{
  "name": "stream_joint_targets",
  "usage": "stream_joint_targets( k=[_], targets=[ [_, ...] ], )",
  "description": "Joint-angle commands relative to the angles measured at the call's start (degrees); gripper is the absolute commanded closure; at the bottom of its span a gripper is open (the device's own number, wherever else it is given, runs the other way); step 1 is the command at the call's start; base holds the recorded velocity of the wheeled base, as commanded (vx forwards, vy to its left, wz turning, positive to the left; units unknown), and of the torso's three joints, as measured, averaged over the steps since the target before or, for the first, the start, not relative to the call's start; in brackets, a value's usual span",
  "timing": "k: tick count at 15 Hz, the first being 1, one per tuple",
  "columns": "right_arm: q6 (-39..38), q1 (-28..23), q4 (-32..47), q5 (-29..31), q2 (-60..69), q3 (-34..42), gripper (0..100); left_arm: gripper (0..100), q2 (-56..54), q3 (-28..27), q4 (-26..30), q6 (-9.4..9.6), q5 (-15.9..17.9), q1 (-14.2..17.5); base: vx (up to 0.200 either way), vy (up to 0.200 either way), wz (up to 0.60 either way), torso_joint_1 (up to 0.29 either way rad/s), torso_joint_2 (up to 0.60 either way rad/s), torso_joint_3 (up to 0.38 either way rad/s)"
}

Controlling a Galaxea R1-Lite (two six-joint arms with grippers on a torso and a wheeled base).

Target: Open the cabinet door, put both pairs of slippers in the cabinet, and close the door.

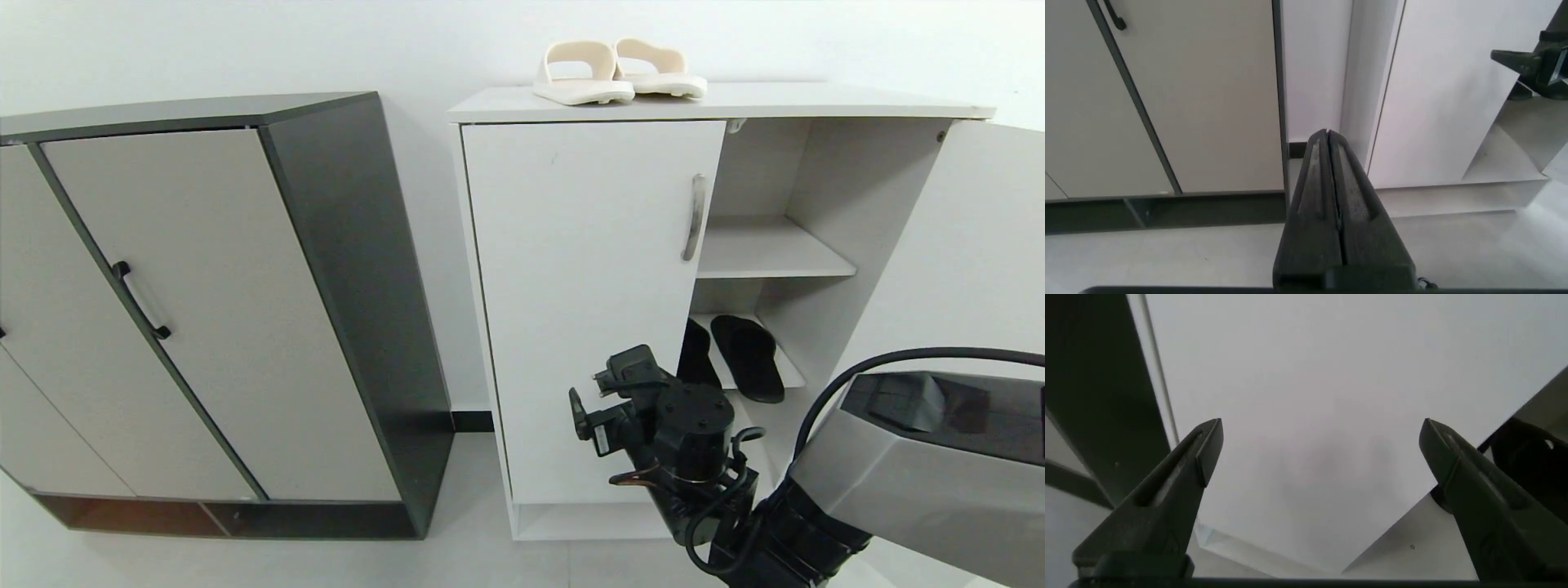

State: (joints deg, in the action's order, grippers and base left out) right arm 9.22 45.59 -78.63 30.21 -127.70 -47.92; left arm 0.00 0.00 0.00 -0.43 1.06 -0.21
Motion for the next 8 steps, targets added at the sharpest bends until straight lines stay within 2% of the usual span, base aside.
stream_joint_targets(
  k=[1, 3, 6, 8],
  targets=[
    [0.0, 0.1, 0.1, 0.0, -0.7, 0.1, 0, 100, 0.1, 0.0, 0.0, -0.01, 0.0, 0.0, 0.0, 0.0, 0.0, 0.0, 0.0, 0.0],
    [0.0, 0.1, 0.1, 0.0, -1.2, 0.1, 0, 100, 0.1, 0.0, 0.0, -0.1, 0.0, 0.0, 0.0, 0.0, 0.0, 0.004, -0.08, -0.082],
    [0.1, 0.2, 0.1, 0.0, -1.2, 0.1, 0, 100, 0.1, 0.0, 0.0, -0.1, 0.0, 0.0, 0.0, 0.0, 0.0, 0.022, -0.2, -0.328],
    [0.1, 0.3, 0.0, 0.0, -1.1, 0.1, 0, 100, 0.1, 0.0, 0.0, -0.1, 0.0, 0.0, 0.0, 0.0, 0.0, 0.046, -0.52, -0.361]
  ],
)
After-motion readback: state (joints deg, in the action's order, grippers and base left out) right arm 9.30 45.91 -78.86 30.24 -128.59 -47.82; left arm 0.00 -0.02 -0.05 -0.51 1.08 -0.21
